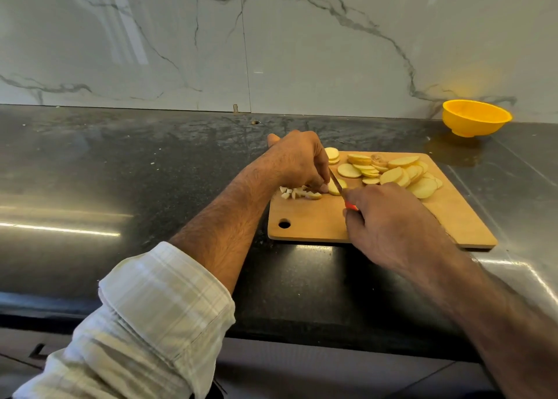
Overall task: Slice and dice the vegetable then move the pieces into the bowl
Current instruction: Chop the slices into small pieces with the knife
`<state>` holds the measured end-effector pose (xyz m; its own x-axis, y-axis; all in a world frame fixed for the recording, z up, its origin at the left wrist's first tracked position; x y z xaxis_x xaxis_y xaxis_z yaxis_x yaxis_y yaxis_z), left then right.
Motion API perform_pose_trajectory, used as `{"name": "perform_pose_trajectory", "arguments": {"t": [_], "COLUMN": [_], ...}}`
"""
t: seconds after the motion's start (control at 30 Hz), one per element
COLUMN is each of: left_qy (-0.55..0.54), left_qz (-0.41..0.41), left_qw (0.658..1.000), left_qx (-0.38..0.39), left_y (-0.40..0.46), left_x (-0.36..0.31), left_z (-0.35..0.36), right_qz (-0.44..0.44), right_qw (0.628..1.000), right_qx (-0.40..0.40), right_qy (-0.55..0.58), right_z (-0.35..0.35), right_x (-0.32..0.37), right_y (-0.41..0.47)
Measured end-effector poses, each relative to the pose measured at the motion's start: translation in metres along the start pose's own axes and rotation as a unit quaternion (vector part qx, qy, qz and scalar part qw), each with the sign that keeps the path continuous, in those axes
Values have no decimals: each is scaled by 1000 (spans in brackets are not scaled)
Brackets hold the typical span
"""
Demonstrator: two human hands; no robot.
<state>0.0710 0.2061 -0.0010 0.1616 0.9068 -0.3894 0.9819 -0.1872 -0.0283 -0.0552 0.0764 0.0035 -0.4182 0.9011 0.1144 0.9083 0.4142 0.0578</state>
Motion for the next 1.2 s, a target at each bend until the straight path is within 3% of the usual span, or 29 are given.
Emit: {"name": "perform_pose_trajectory", "arguments": {"t": [0.43,0.53,0.73,0.87,1.03,1.2], "left_qy": [9,15,-31,9,58,99], "left_qz": [-1,9,72,114,111,86], "left_qw": [1000,1000,997,991,991,991], "left_qx": [4,6,27,67,36,-30], "left_y": [0,-3,-7,-11,-7,-2], "left_x": [-2,-3,-8,-21,-16,-14], "left_z": [-1,-2,3,11,8,0], "right_qz": [-6,7,84,120,101,81], "right_qw": [997,998,982,976,979,991], "right_qx": [59,70,-76,-56,-29,14], "right_qy": [-40,-6,150,171,174,105], "right_z": [12,11,-12,-4,-2,-5], "right_x": [-5,-10,-46,-58,-54,-48], "right_y": [28,30,1,-10,-14,-6]}}
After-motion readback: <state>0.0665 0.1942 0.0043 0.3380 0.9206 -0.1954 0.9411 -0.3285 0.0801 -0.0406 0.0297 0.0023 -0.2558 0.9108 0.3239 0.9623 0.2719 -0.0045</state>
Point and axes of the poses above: each hand's wrist, its own y-axis towards the middle knuckle, its own z-axis out of the palm, x = y × z, the point moved 7 cm from there along y, towards the middle knuckle, and after that the axes turned 10 degrees about -z, right-handed, at the moved point
